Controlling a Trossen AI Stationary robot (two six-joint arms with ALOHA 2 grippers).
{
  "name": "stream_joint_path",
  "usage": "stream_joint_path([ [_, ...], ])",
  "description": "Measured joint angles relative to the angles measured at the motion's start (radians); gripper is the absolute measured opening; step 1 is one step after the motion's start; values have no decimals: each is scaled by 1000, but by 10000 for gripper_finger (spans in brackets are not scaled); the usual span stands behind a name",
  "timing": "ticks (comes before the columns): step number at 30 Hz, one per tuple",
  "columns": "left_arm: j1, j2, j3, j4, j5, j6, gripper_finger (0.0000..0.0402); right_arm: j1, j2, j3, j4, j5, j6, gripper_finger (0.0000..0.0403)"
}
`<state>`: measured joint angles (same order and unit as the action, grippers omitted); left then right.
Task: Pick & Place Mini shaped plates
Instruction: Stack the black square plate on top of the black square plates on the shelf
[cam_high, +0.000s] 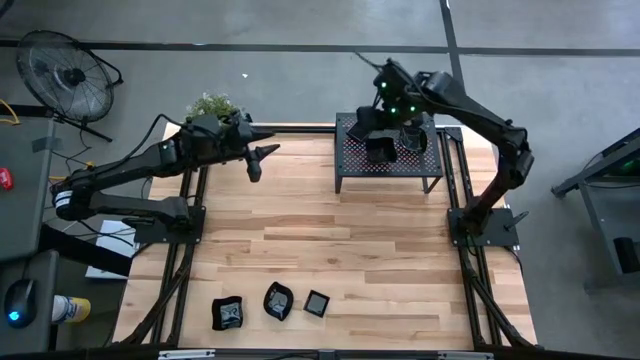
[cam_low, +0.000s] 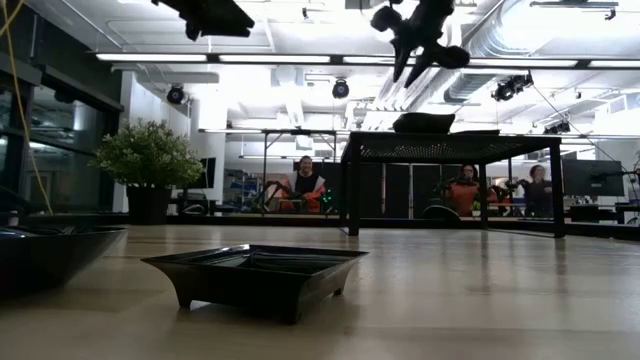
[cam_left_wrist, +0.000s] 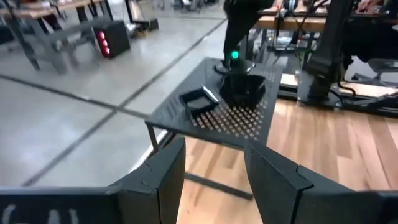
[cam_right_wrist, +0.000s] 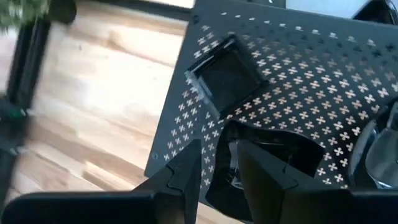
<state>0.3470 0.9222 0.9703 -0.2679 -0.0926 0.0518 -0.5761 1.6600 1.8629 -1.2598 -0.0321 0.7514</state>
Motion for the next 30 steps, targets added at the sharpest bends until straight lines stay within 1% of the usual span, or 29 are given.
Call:
stream_joint_path([
  [5, 0, 0, 0, -75, 41, -43, 162, 99, 0, 0, -3, 88, -71, 99],
  [8, 0, 0, 0, -114, 96, -79, 162, 171, 0, 0, -4, 149, -98, 99],
  [10, 0, 1, 0, -131, 134, -115, 162, 221, 0, 0, -11, 170, -111, 99],
  [14, -8, 1, 0, -182, 171, -172, 162, 325, 0, 0, -26, 199, -137, 99],
  [18, -57, 1, 0, -222, 182, -203, 162, 423, 0, 0, -27, 225, -134, 99],
  [22, -141, 1, 0, -231, 181, -263, 162, 525, 2, -8, 5, 254, -121, 99],
  [25, -228, 1, 0, -225, 147, -322, 162, 598, 2, -49, 70, 264, -109, 99],
  [30, -390, 1, 0, -230, -28, -429, 162, 703, 3, -185, 245, 217, -93, 98],
])
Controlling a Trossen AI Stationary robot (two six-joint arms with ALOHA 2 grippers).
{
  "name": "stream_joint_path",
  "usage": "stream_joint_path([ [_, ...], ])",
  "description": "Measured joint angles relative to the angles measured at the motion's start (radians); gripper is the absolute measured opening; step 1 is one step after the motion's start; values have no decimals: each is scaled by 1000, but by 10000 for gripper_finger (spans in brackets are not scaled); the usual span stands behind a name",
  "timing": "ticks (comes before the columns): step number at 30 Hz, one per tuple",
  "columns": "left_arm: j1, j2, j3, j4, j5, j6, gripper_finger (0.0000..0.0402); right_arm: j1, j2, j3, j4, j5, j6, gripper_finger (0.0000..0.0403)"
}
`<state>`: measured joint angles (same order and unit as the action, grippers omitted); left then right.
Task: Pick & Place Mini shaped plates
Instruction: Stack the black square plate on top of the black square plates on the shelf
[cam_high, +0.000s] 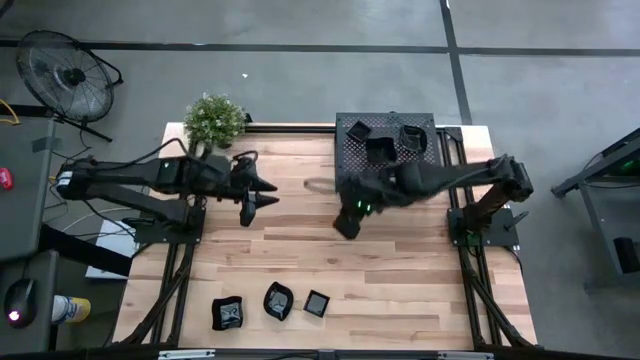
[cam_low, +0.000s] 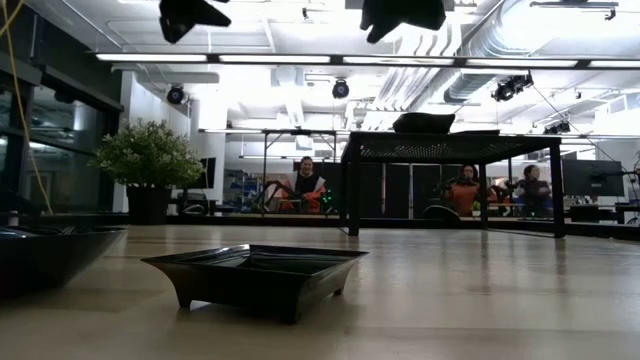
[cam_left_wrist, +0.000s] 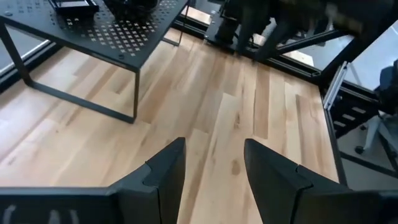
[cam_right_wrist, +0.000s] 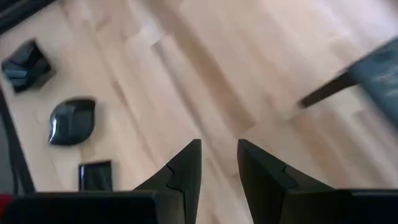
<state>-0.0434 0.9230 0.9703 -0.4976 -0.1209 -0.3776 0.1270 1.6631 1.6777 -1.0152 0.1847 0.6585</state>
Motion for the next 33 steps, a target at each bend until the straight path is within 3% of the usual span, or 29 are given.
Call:
stream_joint_path([
  [8, -222, 37, -1, -2, -220, -172, 162, 111, 2, -227, 276, -108, 24, 98],
  [13, -316, 91, -1, -7, -306, -241, 162, 157, 2, -339, 445, -147, 41, 98],
  [20, -372, 145, -1, -1, -335, -259, 162, 202, 2, -455, 676, -190, 14, 98],
  [24, -392, 141, -1, -9, -334, -254, 162, 225, 11, -484, 724, -192, 21, 98],
  [33, -467, 88, -1, -127, -344, -248, 162, 289, 169, -397, 754, -171, 6, 98],
])
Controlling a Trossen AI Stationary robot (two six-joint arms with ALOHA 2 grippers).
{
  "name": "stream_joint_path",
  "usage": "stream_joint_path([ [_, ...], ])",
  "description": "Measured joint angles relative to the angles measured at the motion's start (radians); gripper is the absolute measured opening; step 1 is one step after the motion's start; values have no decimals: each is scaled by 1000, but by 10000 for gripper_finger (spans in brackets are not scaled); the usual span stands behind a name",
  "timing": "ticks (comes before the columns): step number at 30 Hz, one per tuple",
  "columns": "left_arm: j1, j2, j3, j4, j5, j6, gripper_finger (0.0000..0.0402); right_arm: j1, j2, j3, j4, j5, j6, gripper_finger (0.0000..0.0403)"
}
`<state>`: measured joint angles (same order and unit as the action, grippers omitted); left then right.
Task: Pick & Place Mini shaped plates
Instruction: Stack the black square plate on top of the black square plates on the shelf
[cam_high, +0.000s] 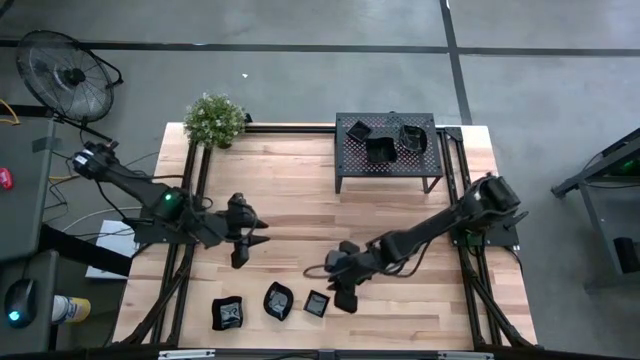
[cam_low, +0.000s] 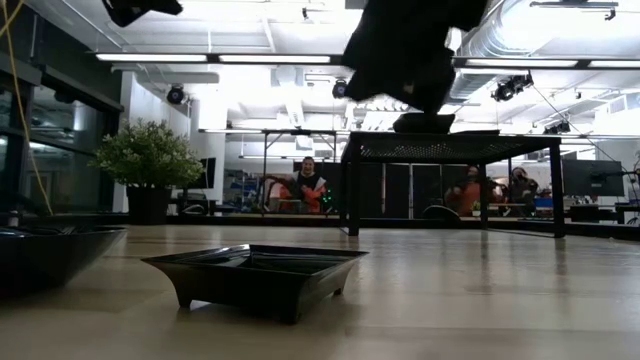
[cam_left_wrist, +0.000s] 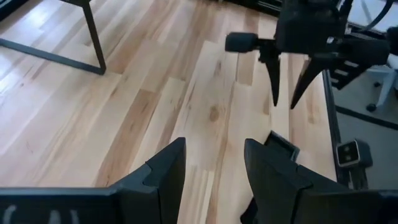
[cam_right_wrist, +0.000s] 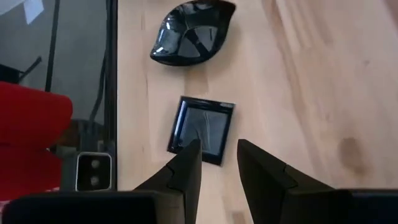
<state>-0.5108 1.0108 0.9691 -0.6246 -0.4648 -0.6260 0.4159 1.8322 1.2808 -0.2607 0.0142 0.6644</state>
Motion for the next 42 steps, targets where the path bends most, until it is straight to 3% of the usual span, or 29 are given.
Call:
stream_joint_path([
  [16, -21, -50, 0, -68, 25, 18, 162, 24, 266, 167, -12, -17, 88, 98],
  [23, -22, -53, 0, -86, 31, 19, 162, 24, 283, 155, -58, 21, 155, 99],
  [42, -21, -54, 0, -89, 28, 18, 162, 24, 283, 156, -64, -25, 171, 99],
])
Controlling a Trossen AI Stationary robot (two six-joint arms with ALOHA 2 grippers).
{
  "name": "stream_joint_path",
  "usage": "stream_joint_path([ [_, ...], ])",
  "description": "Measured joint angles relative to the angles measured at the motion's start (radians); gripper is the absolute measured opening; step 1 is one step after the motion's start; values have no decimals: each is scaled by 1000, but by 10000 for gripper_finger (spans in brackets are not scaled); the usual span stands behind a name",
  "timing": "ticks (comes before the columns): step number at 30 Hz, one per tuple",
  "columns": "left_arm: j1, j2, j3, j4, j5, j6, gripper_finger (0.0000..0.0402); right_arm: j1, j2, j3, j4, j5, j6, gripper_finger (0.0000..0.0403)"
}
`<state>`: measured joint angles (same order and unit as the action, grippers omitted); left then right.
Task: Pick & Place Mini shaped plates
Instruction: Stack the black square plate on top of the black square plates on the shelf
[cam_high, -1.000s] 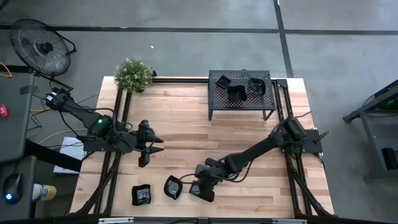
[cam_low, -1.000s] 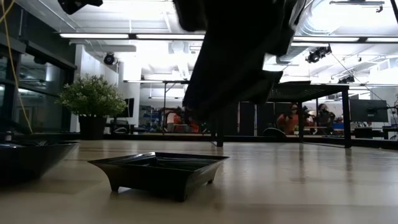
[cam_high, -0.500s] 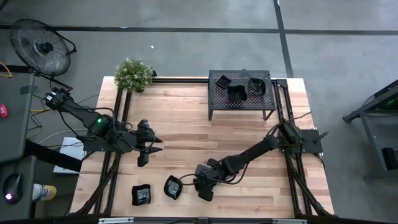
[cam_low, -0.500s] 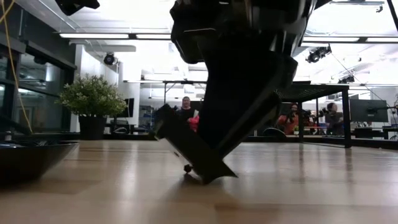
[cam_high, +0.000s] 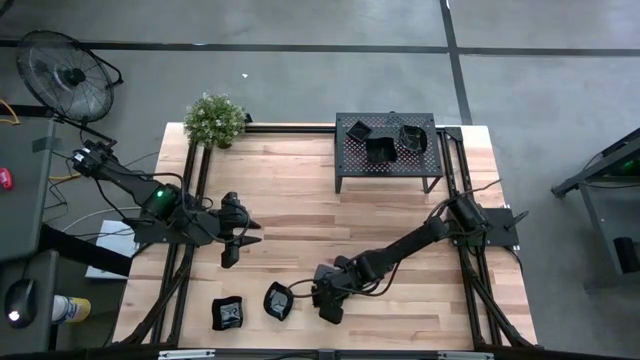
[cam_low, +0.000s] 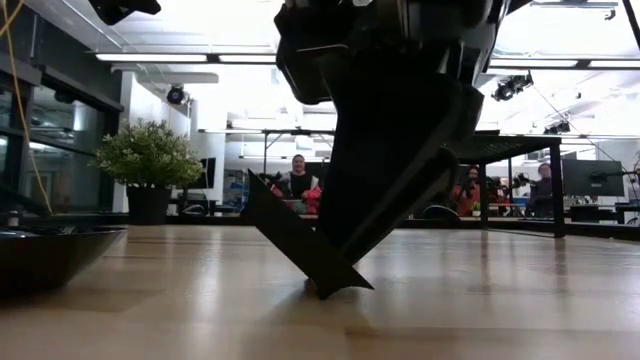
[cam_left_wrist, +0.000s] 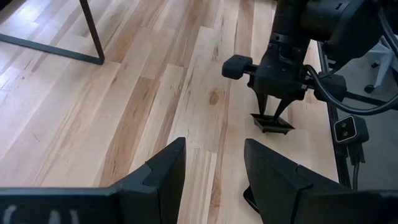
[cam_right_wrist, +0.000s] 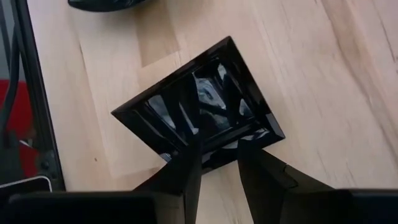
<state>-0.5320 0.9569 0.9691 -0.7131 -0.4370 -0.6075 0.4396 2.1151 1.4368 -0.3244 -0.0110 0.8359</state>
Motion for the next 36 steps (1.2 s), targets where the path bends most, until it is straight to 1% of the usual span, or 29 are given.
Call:
stream_joint_path([
  [6, 0, 0, 0, 2, -1, 0, 162, -1, -11, 0, -2, 16, 21, 99],
  [14, 0, 0, 0, 3, -3, 0, 162, -1, -12, 0, -1, 11, 50, 101],
  [20, 0, 0, 0, 3, -3, 0, 162, -1, -24, 2, -2, 6, 54, 118],
  [25, 0, 0, 0, 3, -3, 0, 162, -1, -47, 3, -10, 20, 57, 132],
  [27, 0, 0, 0, 3, -3, 0, 162, -1, -47, 4, -27, 21, 95, 135],
  [32, 0, 0, 0, 4, -2, 0, 162, -1, -42, 2, -66, 27, 276, 136],
  [36, 0, 0, 0, 3, -2, 0, 162, -3, -42, 2, -57, 17, 403, 136],
])
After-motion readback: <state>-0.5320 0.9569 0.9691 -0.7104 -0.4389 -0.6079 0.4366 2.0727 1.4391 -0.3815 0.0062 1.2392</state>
